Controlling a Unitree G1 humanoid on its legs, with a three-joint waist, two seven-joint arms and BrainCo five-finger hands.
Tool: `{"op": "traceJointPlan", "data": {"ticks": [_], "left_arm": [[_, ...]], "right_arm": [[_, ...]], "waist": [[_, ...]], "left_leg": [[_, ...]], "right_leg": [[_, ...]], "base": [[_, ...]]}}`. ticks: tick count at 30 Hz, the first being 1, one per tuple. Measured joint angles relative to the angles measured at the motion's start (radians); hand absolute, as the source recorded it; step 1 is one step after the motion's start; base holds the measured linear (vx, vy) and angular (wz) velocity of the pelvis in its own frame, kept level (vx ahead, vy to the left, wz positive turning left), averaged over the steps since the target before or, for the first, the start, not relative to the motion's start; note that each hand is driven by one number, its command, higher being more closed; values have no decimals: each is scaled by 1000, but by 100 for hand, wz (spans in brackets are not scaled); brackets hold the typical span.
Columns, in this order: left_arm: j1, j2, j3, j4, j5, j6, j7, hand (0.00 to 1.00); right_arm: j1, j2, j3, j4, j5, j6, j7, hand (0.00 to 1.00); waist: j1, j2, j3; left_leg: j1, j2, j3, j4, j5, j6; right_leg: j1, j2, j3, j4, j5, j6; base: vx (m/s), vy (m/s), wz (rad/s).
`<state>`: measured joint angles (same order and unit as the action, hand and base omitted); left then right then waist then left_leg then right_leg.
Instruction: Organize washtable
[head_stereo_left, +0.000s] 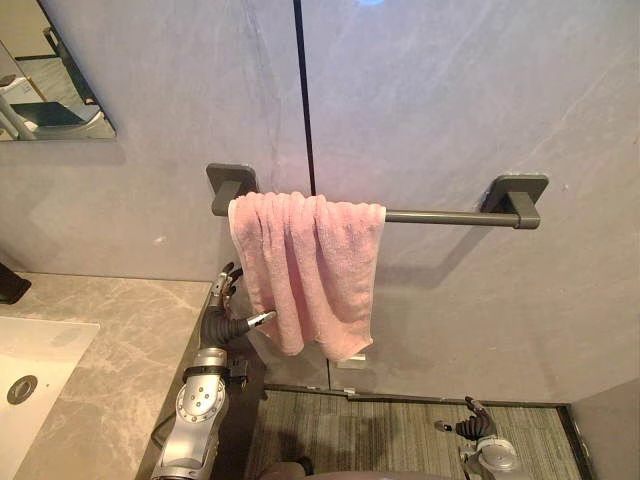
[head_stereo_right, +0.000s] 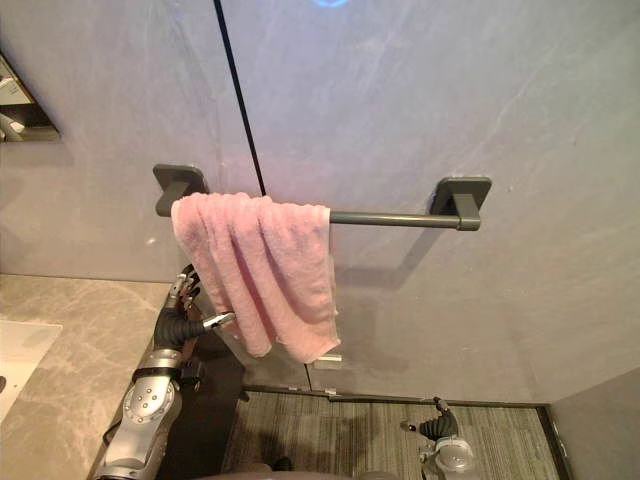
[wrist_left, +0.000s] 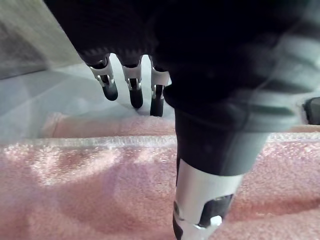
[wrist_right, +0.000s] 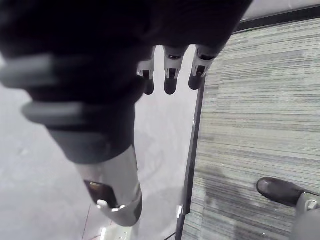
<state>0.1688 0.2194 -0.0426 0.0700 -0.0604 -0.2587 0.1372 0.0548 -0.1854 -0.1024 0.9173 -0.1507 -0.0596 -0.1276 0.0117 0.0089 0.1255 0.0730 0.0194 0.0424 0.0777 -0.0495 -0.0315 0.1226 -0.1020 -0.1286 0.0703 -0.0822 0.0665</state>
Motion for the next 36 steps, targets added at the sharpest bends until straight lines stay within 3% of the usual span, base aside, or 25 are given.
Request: {"op": "traceJointPlan", "data": {"ticks": [6,10,16,24,36], "left_arm": [[-36,2,-42,59,26,17,-2,100],[-39,2,-42,59,26,16,-2,100],[-46,2,-43,59,25,16,0,100],[-38,2,-43,58,25,15,17,100],[-26,2,-47,9,34,14,18,100]], "right_arm": [[-3,1,4,-38,1,-1,2,0],[-5,0,12,-92,2,-5,2,0],[-4,0,45,-189,15,-11,14,0],[39,-21,142,-522,117,-73,72,0],[112,-123,200,-855,227,-110,184,0]], "waist": [[-3,-1,0],[-27,-6,-2],[-26,-9,-4],[-26,-12,-4],[-26,-28,-3]], "left_leg": [[5,-1,14,-17,2,0],[11,-2,18,-35,5,1],[20,-2,22,-44,5,1],[47,-1,32,-66,8,2],[65,1,57,-68,5,3]], "right_leg": [[-6,0,16,-9,8,3],[-4,0,20,-24,15,4],[7,2,20,-39,16,2],[14,3,37,-38,16,2],[9,3,69,-17,11,3]], "base": [[-19,5,-8],[30,-3,-5],[40,-9,-3],[-22,-10,-6],[-30,-6,-6]]}}
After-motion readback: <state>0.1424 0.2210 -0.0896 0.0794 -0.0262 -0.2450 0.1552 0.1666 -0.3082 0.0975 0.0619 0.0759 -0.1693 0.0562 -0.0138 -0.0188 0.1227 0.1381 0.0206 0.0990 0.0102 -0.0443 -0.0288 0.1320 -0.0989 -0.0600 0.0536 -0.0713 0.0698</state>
